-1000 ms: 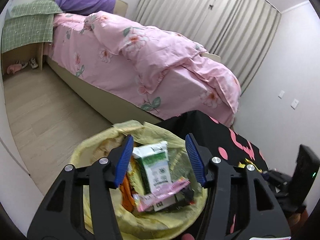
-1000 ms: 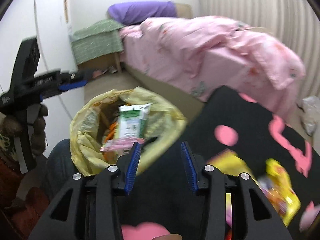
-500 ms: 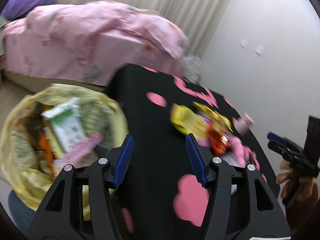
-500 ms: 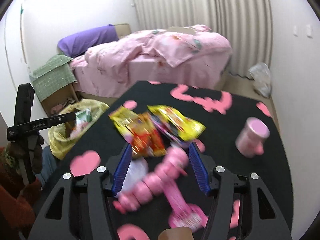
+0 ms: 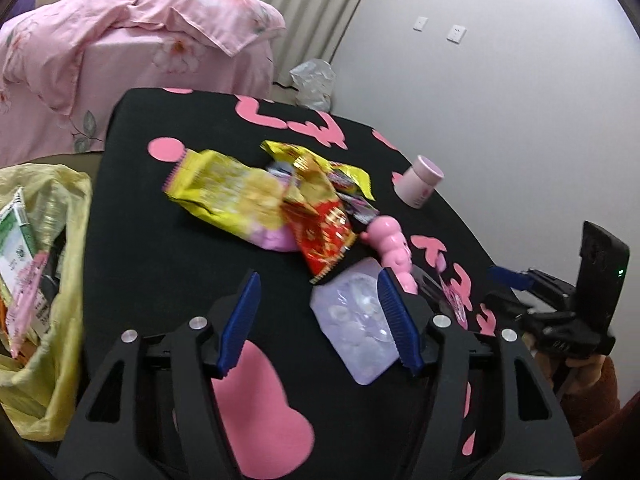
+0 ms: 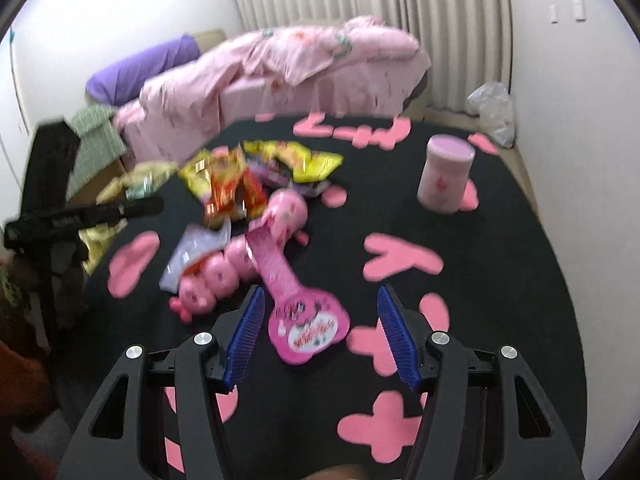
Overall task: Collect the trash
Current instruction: 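Move both open tools back over the wrappers on the table, then grasp the red snack bag with the left tool while the right tool grasps the red-gold wrapper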
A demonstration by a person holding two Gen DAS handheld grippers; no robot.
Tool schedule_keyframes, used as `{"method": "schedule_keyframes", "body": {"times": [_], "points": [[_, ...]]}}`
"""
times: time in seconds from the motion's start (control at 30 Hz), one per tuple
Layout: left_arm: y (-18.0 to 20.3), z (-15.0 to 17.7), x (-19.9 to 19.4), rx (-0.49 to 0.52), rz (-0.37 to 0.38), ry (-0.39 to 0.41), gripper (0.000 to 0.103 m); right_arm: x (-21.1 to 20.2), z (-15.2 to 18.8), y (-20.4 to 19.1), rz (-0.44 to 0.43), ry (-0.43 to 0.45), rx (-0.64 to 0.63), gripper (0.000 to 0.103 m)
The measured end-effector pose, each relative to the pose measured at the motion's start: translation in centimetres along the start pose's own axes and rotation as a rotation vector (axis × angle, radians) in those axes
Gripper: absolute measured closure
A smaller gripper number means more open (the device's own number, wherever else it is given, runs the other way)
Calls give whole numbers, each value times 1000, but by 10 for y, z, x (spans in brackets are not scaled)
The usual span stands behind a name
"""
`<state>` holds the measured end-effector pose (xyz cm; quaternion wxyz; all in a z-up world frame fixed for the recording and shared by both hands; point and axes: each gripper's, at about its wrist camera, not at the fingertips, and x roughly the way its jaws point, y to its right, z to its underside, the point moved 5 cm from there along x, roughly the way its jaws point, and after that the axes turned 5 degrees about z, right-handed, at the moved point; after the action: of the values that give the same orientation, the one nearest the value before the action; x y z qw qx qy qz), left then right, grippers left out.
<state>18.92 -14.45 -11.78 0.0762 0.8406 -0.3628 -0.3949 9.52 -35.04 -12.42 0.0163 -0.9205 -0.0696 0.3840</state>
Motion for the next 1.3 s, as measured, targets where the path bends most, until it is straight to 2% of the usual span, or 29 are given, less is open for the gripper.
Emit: {"method": "schedule_keyframes", "body": {"times": [0.13, 0.27, 0.4, 0.57, 0.7, 0.73, 0.9, 1.0, 1.07, 1.3], "points": [[5, 9, 4, 26, -10, -28, 45, 17, 15, -11, -27, -62, -36, 47], [6, 16, 9, 25, 8, -72, 44, 32, 17, -7, -7, -81, -29, 47], [13, 19, 11, 36, 38, -94, 37, 41, 18, -10, 17, -85, -67, 47], [38, 24, 24, 103, 52, -145, 35, 37, 22, -7, 17, -79, -57, 47], [52, 29, 38, 206, -31, -167, 35, 30, 29, 0, 26, -78, -46, 47], [51, 28, 40, 200, -32, -170, 31, 29, 30, 2, 27, -76, -37, 47], [25, 16, 34, 140, -126, -135, 31, 27, 32, 2, 41, -74, -37, 47], [7, 13, 30, 98, -158, -135, 31, 27, 32, 3, 40, -73, -35, 47], [1, 12, 31, 65, -150, -147, 31, 27, 32, 3, 41, -72, -33, 47], [3, 3, 43, 59, -138, -174, 31, 27, 32, 3, 43, -72, -35, 47]]}}
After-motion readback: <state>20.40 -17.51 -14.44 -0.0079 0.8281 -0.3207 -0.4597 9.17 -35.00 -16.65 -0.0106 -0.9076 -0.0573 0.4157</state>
